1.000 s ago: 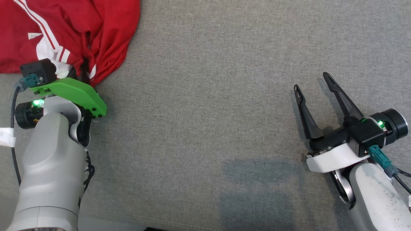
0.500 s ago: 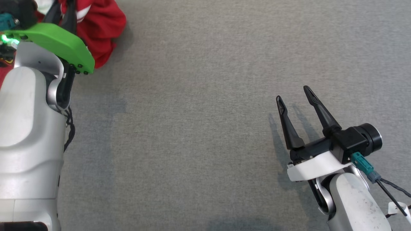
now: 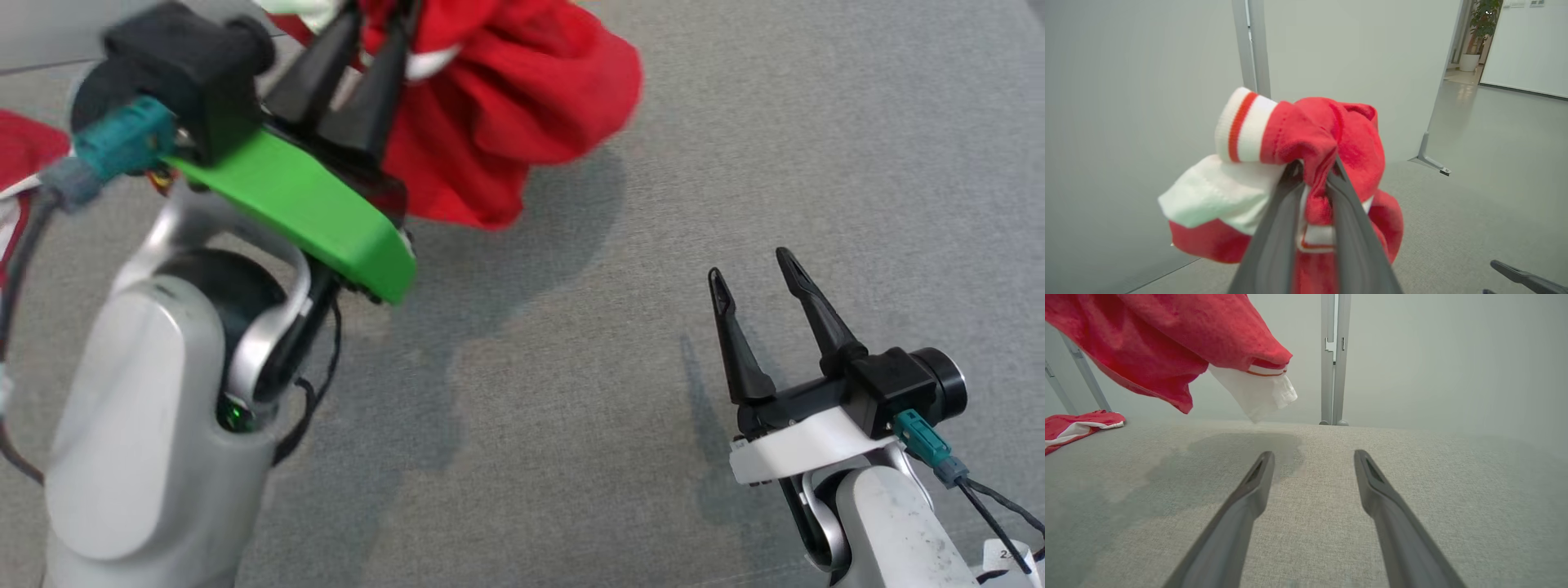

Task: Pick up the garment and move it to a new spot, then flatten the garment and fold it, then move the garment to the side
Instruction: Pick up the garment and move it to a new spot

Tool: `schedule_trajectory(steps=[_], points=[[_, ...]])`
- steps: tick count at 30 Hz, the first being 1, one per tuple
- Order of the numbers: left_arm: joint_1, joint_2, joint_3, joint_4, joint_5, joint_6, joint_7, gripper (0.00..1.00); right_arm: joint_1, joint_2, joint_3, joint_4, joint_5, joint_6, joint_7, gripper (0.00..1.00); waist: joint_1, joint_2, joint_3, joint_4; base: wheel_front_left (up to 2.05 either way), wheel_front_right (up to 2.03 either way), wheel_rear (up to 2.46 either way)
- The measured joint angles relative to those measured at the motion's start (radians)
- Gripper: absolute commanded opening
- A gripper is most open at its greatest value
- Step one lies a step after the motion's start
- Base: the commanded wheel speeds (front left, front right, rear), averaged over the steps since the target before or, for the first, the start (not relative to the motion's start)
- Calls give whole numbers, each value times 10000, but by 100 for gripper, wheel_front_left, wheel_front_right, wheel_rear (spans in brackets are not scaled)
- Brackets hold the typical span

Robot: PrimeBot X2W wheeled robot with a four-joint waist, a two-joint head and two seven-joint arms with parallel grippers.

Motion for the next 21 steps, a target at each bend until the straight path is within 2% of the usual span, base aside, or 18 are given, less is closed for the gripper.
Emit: schedule_trajectory(steps=[4,8,11,15,18,21], points=[[1011,-228,-715,-633,10,236,380,0,6,17,-12,-54,0,0,0,100,0,0,-122,-553,0,0,0],[2175,-357,-1183,-291,36,481,318,0,91,21,-50,-75,0,0,0,100,0,0,-182,-1009,0,0,0],[2993,-420,-1557,648,100,546,79,0,228,23,-130,-71,0,0,2,100,0,0,-189,-1255,0,0,0],[3447,-556,-2021,2660,176,428,-299,0,269,25,-134,-56,-36,0,0,100,0,0,-108,-1299,0,0,0],[3430,-704,-2136,4080,320,347,-1020,0,269,31,-71,-27,-61,0,0,100,0,0,-81,-1252,0,0,0],[3277,-993,-2245,4916,351,280,-1871,1,244,33,-54,-15,-98,0,0,100,0,0,-124,-1175,0,0,0]])
